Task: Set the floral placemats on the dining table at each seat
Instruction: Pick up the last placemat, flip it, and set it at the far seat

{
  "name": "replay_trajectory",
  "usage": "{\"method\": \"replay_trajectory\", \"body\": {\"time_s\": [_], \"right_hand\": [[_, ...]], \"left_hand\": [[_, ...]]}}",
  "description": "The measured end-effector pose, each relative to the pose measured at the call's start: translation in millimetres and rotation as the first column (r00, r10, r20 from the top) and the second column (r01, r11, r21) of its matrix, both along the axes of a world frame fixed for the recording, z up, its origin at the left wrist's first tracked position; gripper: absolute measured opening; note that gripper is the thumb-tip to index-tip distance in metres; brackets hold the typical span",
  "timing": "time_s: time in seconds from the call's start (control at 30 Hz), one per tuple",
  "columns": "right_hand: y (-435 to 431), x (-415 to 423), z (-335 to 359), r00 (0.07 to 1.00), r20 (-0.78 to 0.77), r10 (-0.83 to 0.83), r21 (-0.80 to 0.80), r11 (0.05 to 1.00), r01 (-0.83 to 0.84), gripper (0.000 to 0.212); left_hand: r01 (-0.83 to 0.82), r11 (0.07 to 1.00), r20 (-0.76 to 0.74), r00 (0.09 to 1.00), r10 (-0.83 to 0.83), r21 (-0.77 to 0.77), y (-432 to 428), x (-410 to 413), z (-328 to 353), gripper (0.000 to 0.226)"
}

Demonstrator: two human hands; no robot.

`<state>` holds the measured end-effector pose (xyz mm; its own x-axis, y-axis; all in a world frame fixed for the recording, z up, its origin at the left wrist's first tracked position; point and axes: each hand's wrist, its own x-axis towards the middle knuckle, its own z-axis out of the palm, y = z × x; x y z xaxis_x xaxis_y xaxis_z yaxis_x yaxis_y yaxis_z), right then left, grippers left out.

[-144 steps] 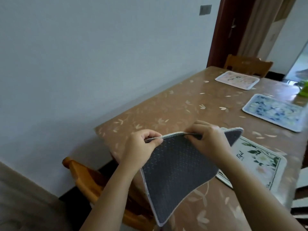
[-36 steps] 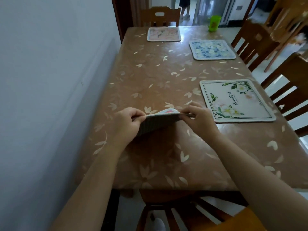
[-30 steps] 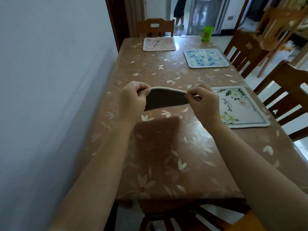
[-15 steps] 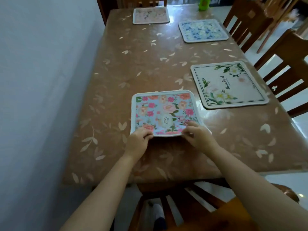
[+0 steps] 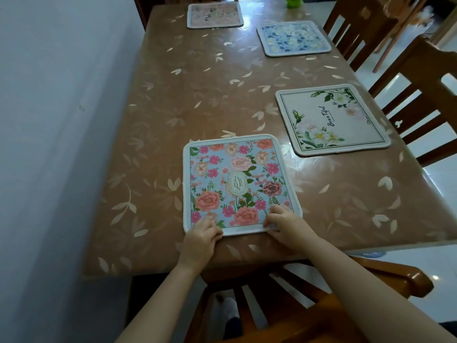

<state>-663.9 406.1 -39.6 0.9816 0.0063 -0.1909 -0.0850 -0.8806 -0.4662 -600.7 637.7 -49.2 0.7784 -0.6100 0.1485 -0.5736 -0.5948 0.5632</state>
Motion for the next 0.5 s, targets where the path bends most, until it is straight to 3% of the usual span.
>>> {"method": "replay_trajectory", "body": {"time_s": [0.13, 0.5], "right_hand": [[-12.9, -5.8, 3.3, 0.998, -0.051, -0.030, -0.067, 0.997, 0.026, 0.014], [-17.6, -19.3, 0.4, 0.994, -0.013, -0.112, -0.100, 0.989, 0.110, 0.009]], "left_hand": [[0.009, 1.000, 0.003, 1.000, -0.009, 0.007, 1.2, -2.2, -0.7, 0.009], [-0.051, 0.997, -0.034, 0.998, 0.053, 0.053, 2.3, -4.9, -5.4, 0.012]]}}
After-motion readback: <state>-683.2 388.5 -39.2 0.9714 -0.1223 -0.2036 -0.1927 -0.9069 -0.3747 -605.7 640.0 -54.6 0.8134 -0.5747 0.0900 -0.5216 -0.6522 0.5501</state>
